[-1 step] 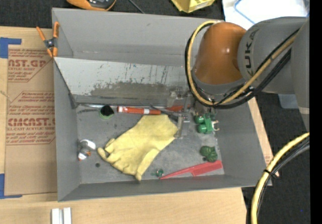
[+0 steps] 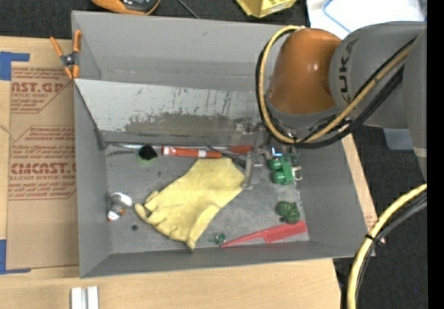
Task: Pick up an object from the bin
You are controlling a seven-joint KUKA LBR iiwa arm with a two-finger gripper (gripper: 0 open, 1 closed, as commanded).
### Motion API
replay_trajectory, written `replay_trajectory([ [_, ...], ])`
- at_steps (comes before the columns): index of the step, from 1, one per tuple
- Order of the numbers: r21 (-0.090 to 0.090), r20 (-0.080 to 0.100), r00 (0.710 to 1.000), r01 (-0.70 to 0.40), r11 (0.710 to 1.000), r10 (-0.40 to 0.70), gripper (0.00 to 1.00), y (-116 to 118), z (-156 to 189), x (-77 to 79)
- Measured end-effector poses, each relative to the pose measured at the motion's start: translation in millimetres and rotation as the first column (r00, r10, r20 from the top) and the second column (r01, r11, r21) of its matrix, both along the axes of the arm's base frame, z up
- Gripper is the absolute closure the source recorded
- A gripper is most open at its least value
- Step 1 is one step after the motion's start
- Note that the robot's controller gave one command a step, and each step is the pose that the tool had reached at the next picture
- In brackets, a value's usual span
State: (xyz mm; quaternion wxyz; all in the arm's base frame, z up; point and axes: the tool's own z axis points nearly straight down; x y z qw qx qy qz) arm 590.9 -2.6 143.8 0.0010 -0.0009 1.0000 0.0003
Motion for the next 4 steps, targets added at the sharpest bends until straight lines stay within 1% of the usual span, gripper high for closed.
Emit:
replay_trajectory([
  [1, 0.003, -0.003, 0.848, -0.530, 0.848, 0.530, 0.00, 55.0, -34.7, -35.3],
  [2, -0.002, 0.004, 0.873, -0.488, 0.873, 0.488, 0.00, 57.3, -18.5, -33.7],
  [3, 0.002, 0.002, 0.681, -0.732, 0.681, 0.732, 0.00, 76.9, -33.3, -32.6],
  [4, -0.004, 0.006, 0.574, -0.819, 0.574, 0.819, 0.00, 79.7, -73.7, -35.5],
])
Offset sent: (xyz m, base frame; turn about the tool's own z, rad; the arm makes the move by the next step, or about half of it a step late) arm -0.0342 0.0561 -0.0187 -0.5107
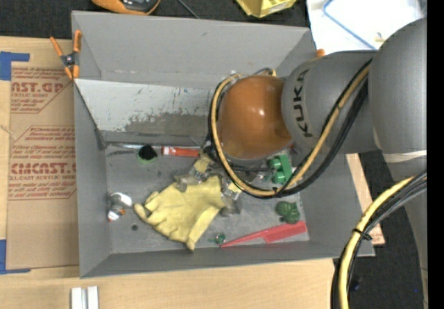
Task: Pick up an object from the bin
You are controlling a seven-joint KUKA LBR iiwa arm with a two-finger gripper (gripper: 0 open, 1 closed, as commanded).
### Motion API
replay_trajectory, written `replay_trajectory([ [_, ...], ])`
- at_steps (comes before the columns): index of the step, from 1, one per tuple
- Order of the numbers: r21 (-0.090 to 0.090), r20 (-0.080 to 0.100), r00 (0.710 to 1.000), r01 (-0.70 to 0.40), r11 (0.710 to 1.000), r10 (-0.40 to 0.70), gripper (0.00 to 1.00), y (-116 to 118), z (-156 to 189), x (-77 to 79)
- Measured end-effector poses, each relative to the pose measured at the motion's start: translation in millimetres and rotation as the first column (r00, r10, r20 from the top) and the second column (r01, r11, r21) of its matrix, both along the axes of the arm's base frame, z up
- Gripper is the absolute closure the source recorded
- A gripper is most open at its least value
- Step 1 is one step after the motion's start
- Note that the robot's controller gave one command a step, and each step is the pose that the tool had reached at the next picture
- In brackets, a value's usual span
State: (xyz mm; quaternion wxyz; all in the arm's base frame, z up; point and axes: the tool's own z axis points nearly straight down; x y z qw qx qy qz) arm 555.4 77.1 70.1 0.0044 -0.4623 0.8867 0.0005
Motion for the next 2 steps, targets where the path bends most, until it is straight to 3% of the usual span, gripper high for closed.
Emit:
replay_trajectory([
  [1, 0.001, 0.003, 0.976, -0.220, 0.976, 0.220, 1.00, 10.5, 0.5, -12.0],
  [2, 0.001, 0.004, 0.976, -0.220, 0.976, 0.220, 1.00, 10.6, 0.6, -11.9],
])
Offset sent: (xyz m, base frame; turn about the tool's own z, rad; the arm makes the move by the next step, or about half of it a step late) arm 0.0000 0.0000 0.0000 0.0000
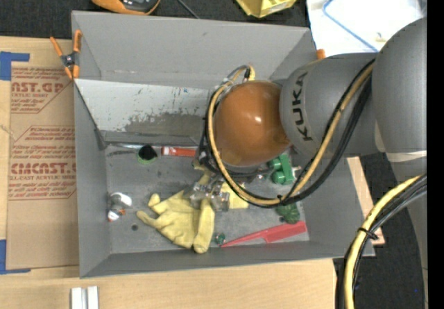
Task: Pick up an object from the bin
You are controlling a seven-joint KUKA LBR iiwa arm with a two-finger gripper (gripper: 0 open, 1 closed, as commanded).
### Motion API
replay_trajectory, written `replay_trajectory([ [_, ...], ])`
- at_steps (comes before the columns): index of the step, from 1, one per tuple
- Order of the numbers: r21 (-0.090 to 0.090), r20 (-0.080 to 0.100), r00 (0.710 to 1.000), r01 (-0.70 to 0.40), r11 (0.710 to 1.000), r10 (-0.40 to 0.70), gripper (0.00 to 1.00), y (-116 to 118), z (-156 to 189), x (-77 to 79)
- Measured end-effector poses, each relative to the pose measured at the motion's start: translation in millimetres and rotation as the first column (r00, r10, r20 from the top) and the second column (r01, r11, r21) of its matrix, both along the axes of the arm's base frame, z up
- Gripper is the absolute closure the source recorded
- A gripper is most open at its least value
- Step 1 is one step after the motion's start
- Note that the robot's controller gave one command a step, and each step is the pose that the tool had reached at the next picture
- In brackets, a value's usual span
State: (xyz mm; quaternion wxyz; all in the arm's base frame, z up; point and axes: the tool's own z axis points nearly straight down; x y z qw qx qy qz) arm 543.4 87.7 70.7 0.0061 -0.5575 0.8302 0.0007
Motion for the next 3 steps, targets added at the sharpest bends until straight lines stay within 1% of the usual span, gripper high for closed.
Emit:
replay_trajectory([
  [1, 0.001, 0.000, 1.000, 0.001, 1.000, -0.001, 1.00, 0.4, 1.2, -0.1],
  [2, 0.001, -0.004, 1.000, 0.001, 1.000, -0.001, 1.00, 0.8, 13.2, -1.9],
  [3, 0.002, -0.002, 1.000, 0.002, 1.000, -0.002, 1.00, 1.5, 35.1, -1.3],
])
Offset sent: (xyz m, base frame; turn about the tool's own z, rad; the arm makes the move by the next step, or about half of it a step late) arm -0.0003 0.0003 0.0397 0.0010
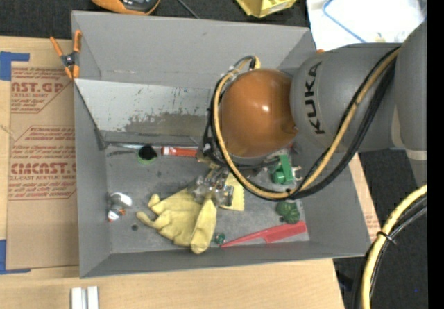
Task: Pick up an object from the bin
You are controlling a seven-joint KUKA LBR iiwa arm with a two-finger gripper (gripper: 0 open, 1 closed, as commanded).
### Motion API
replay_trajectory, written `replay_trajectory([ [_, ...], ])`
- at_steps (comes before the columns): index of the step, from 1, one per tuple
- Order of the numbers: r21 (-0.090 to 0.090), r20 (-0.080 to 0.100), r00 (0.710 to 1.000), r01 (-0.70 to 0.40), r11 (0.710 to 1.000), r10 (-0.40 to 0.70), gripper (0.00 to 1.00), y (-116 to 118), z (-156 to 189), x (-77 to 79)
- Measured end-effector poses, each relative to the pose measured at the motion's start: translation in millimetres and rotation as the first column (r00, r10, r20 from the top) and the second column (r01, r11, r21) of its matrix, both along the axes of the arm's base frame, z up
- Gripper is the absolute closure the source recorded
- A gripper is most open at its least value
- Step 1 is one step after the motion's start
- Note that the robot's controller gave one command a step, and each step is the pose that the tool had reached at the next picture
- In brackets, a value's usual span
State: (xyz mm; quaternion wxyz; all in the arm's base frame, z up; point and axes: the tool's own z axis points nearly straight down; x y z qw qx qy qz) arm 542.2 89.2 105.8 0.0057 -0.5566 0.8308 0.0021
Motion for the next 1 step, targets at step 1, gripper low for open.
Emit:
replay_trajectory([
  [1, 0.001, 0.002, 1.000, 0.001, 1.000, -0.001, 1.00, 0.5, 11.8, 0.4],
])
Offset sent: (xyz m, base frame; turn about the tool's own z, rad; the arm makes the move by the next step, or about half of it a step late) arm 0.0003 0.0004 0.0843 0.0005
